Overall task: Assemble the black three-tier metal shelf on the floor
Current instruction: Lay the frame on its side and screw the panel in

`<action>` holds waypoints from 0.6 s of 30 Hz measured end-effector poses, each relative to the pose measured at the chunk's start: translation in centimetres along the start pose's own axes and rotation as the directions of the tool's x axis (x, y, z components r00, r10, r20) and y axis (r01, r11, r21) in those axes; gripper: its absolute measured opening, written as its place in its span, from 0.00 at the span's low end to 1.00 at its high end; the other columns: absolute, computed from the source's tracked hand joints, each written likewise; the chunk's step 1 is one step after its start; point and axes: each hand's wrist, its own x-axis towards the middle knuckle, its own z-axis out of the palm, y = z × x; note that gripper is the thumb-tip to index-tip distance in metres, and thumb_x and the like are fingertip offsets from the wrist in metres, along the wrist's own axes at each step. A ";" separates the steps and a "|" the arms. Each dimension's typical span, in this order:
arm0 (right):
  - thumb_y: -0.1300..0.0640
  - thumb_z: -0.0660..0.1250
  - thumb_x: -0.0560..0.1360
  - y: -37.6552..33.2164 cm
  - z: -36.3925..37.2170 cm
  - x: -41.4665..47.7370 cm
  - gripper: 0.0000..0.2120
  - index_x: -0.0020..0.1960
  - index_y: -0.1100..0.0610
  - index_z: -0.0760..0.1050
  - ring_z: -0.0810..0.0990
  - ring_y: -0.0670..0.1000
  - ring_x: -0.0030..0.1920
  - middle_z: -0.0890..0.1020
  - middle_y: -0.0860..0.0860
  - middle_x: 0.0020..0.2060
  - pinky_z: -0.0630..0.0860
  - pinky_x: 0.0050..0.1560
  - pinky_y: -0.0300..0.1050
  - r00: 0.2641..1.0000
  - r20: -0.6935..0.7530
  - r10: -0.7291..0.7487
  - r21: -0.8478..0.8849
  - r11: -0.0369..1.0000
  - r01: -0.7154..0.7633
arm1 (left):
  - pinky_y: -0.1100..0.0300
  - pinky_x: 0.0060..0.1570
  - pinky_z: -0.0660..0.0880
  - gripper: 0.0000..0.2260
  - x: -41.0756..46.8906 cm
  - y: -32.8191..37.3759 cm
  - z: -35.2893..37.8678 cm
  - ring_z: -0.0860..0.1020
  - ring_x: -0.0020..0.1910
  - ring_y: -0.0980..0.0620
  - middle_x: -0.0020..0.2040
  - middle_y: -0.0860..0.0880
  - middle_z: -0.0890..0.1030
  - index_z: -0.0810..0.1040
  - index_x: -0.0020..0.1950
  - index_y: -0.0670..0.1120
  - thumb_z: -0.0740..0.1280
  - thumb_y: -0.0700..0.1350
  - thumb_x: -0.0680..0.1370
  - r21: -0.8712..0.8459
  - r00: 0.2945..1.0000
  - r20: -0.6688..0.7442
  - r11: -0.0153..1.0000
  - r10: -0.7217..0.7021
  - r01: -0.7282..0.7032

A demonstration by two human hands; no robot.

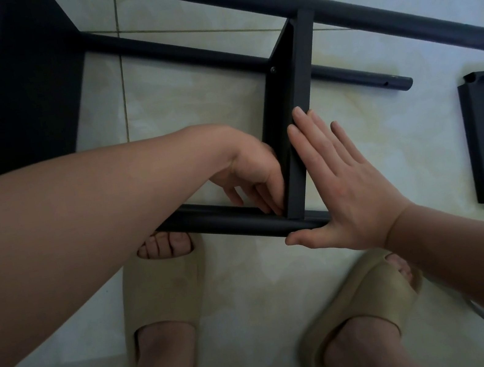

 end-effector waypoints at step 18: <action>0.23 0.61 0.70 0.0 -0.1 0.0 0.59 0.82 0.65 0.47 0.44 0.61 0.82 0.47 0.61 0.82 0.52 0.79 0.67 1.000 0.009 0.002 -0.005 1.000 -0.002 | 0.45 0.68 0.71 0.03 0.3 -0.5 0.2 0.82 0.55 0.53 0.45 0.55 0.87 0.83 0.51 0.52 0.70 0.45 0.78 -0.013 1.000 0.003 1.000 0.002 -0.002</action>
